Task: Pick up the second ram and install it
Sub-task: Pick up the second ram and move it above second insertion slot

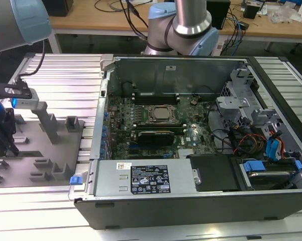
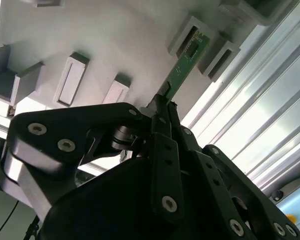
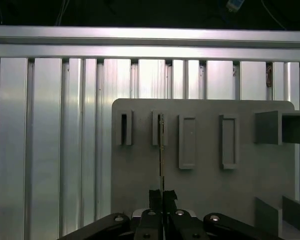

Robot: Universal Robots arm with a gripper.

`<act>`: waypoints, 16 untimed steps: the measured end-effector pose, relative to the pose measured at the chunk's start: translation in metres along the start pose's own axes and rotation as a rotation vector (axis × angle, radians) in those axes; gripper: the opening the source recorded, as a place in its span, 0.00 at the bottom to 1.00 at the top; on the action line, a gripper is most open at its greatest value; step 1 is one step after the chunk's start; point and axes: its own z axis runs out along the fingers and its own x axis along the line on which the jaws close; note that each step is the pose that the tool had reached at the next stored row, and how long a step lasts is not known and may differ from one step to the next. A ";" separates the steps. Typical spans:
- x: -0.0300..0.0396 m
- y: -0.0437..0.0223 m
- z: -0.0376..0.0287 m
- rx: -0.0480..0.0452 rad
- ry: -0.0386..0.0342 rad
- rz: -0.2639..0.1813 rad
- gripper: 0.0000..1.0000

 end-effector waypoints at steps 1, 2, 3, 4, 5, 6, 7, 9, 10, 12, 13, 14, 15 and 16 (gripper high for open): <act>0.0000 0.0000 -0.0008 0.0000 0.0000 0.000 0.13; 0.0000 0.0001 -0.0017 0.0000 0.0000 0.000 0.13; 0.0000 0.0001 -0.0025 0.0000 0.0001 0.000 0.13; 0.0000 0.0001 -0.0035 0.0000 0.0000 0.000 0.13; 0.0000 0.0002 -0.0046 0.0000 0.0000 0.000 0.13; 0.0000 0.0002 -0.0054 -0.0001 0.0000 0.000 0.13; 0.0000 0.0002 -0.0060 0.0001 0.0000 0.000 0.13; 0.0000 0.0003 -0.0092 0.0000 0.0000 0.000 0.13; 0.0000 0.0004 -0.0100 0.0000 0.0000 0.000 0.13; 0.0000 0.0005 -0.0152 0.0000 0.0000 0.000 0.13; -0.0001 0.0006 -0.0168 0.0000 0.0000 0.000 0.13; -0.0001 0.0007 -0.0180 0.0000 0.0000 0.000 0.13; -0.0001 0.0007 -0.0191 0.0000 0.0001 0.000 0.13; -0.0001 0.0007 -0.0200 0.0001 0.0000 0.000 0.13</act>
